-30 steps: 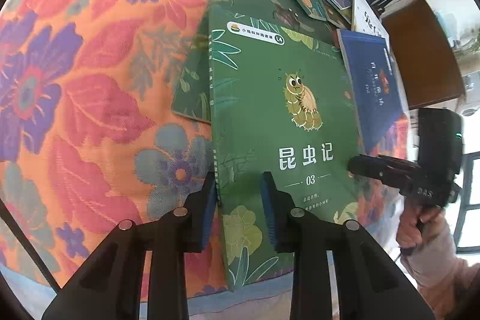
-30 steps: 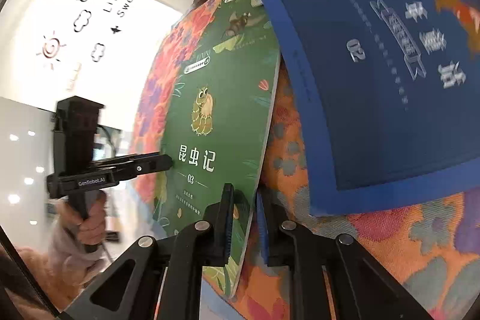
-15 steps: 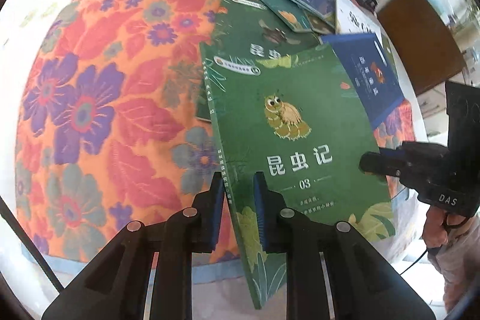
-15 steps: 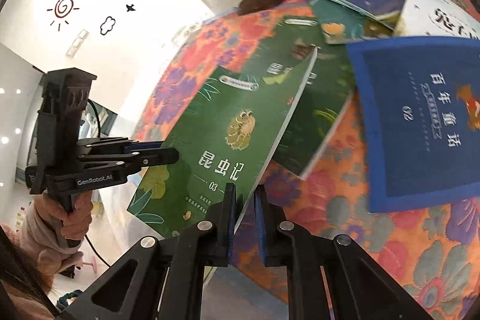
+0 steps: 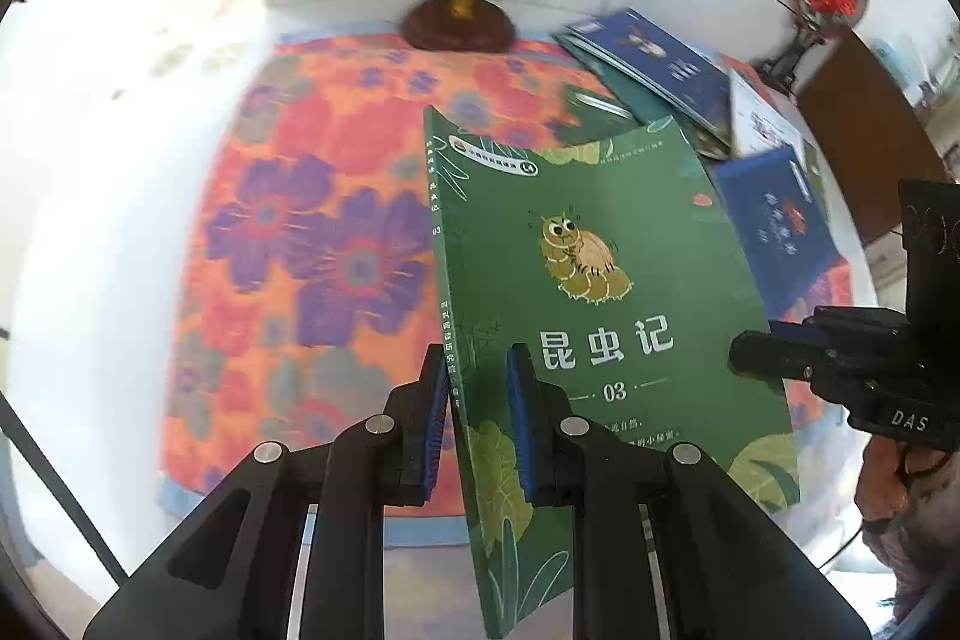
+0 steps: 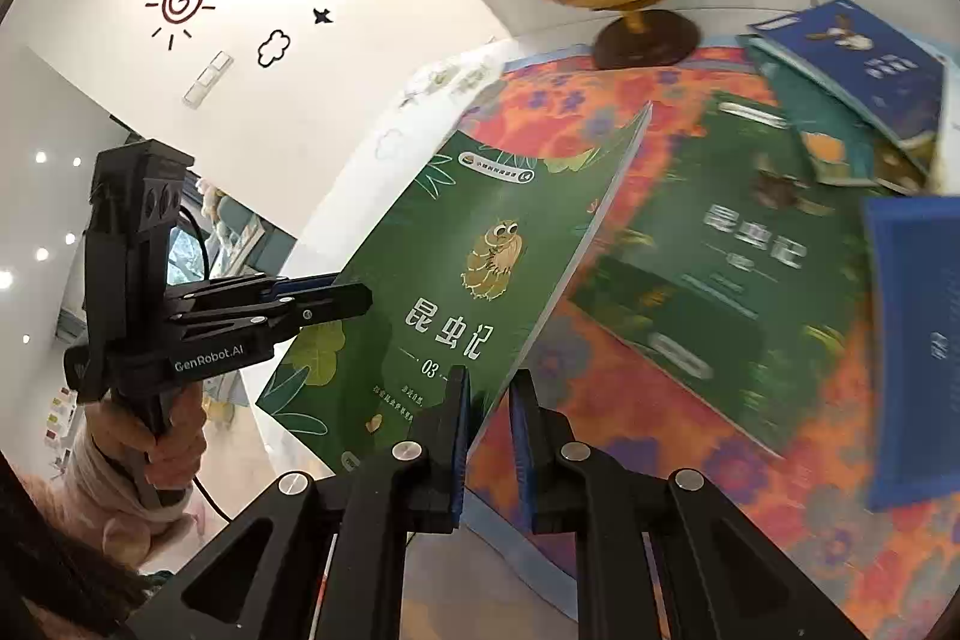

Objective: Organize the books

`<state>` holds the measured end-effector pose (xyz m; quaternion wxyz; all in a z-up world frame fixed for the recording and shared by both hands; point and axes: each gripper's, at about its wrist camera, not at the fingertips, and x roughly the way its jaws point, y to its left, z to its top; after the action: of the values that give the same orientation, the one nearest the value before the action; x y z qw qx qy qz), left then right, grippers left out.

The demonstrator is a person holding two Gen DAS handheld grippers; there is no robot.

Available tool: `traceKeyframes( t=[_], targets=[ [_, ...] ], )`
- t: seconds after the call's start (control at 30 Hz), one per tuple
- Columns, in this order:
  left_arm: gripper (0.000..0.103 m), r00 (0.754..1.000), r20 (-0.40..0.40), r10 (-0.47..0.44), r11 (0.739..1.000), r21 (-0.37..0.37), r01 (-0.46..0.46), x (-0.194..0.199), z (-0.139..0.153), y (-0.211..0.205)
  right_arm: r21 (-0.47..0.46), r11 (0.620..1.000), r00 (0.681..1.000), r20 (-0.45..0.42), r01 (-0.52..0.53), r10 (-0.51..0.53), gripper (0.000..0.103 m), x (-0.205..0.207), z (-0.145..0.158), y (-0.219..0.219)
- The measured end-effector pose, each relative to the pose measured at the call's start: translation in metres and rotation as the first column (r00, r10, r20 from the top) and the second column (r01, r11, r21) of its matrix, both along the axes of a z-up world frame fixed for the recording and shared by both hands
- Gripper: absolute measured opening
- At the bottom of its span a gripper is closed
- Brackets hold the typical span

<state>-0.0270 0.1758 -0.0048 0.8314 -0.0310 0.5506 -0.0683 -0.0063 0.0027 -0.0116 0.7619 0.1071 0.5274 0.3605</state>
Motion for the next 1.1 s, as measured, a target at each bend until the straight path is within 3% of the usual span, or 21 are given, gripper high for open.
traceKeyframes(
  t=[0.5,0.83,0.9,1.0,1.1],
  targets=[
    [0.016,0.982,0.033,0.186,0.982,0.032,-0.187,-0.005,-0.001,0.121,0.055,0.993,0.994,0.002,-0.106,0.106,0.013,0.023,-0.008,0.123],
    [0.016,0.967,-0.044,0.252,0.968,0.006,-0.252,0.009,-0.064,0.168,0.008,0.996,0.995,-0.044,-0.088,0.088,0.014,0.031,-0.057,0.176],
    [0.015,0.962,-0.061,0.265,0.964,0.030,-0.264,0.011,-0.075,0.172,-0.017,0.995,0.994,-0.049,-0.097,0.096,0.014,0.028,-0.065,0.184],
    [0.015,0.964,-0.081,0.252,0.967,-0.022,-0.254,0.013,-0.082,0.170,-0.036,0.993,0.991,-0.071,-0.112,0.110,0.014,0.026,-0.078,0.191],
    [0.015,0.966,-0.080,0.248,0.968,0.062,-0.243,0.015,-0.089,0.163,-0.076,0.992,0.991,-0.101,-0.098,0.091,0.014,0.024,-0.095,0.194]
  ],
)
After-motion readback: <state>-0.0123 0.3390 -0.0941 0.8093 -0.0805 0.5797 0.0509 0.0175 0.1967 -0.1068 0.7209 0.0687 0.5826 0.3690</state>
